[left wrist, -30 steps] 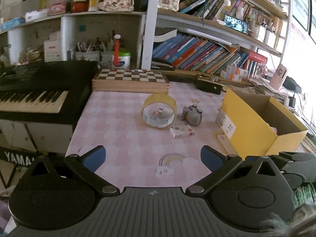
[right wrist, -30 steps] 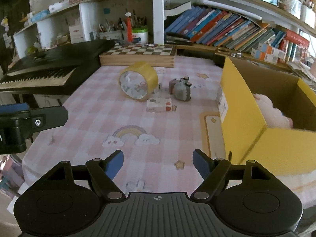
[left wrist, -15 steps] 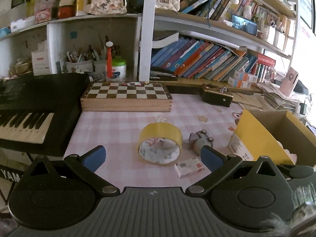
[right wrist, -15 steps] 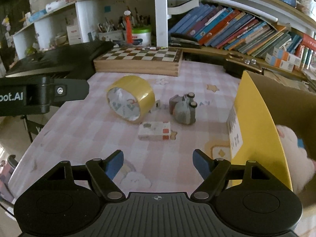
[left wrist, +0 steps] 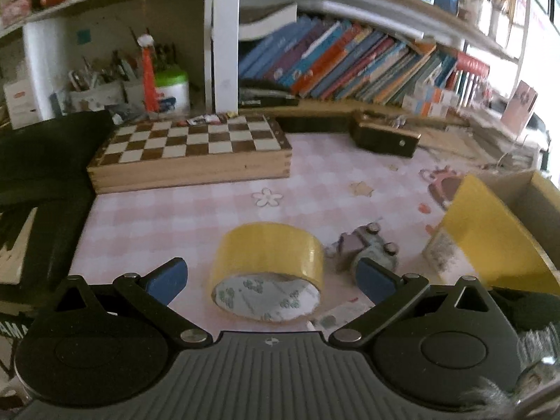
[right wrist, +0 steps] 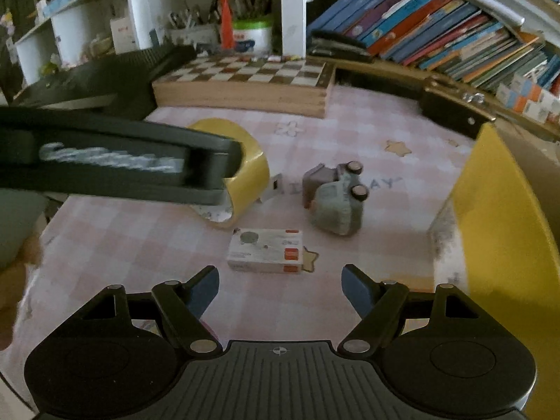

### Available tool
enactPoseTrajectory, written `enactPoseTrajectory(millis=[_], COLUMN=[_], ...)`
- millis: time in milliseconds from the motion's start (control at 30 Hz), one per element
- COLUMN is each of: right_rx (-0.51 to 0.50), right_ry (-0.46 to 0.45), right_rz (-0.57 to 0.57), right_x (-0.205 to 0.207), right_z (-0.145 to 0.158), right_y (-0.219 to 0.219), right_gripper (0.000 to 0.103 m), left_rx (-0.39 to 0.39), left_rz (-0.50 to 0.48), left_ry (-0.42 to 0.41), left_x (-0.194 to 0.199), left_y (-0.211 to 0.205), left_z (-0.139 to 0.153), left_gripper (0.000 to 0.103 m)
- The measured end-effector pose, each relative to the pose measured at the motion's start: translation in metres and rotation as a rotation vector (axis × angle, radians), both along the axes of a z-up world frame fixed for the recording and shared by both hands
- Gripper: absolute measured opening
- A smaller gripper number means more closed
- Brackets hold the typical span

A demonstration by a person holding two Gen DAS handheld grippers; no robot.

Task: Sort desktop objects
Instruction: 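Grasp the yellow tape roll with the left tool while the right tool grasps the small white box, then lift and carry the tape roll with the left tool while the right tool carries the white box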

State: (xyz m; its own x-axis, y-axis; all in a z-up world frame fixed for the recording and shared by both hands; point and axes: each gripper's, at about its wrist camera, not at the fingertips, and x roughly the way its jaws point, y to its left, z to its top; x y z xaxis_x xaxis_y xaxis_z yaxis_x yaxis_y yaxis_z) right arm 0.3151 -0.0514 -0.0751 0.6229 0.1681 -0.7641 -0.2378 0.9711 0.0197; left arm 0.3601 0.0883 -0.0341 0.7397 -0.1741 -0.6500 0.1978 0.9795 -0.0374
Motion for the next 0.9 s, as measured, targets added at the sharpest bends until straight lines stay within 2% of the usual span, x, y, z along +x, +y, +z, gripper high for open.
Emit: enactPoseTrajectory(millis=[100,267,300,367,467,500,533,567,900], right_rx=[-0.003,-0.020,-0.019,-0.008,0.001,0.005,0.010,0.015,0.025], right_ry=[0.007,-0.006,-0.003,-0.002,-0.020,-0.025,-0.036,-0.044,-0.036], right_rz=[0.003,-0.006,-0.009,-0.018,-0.011,-0.005,0.002,0.014,0.035], right_x=[0.011,0.026,0.028,0.032,0.035,0.036,0.036,0.035,0.026], right_z=[-0.006,-0.018,-0.020,-0.024,-0.026,-0.026,-0.025,-0.024,-0.013], right_y=[0.008,0.019,0.020,0.020,0.022,0.022,0.022,0.022,0.015], right_gripper=[0.079,0.083,0.083,0.084,0.081,0.076,0.063,0.054,0.053], left_rx=[0.024,0.011,0.005,-0.018,-0.040,-0.047,-0.048,-0.054,-0.175], left_rz=[-0.005,-0.022,-0.030,-0.046,-0.048,-0.045,-0.038,-0.028,0.051], left_ry=[0.055,0.119,0.127,0.144,0.149,0.155,0.158,0.150,0.057], left_x=[0.020,0.039,0.041,0.045,0.046,0.046,0.046,0.044,0.003], left_y=[0.000,0.001,0.000,0.000,0.003,0.005,0.007,0.009,0.044], left_z=[-0.016,-0.035,-0.038,-0.042,-0.043,-0.043,-0.042,-0.039,0.010], left_gripper=[0.103,0.103,0.102,0.090,0.089,0.089,0.089,0.089,0.089])
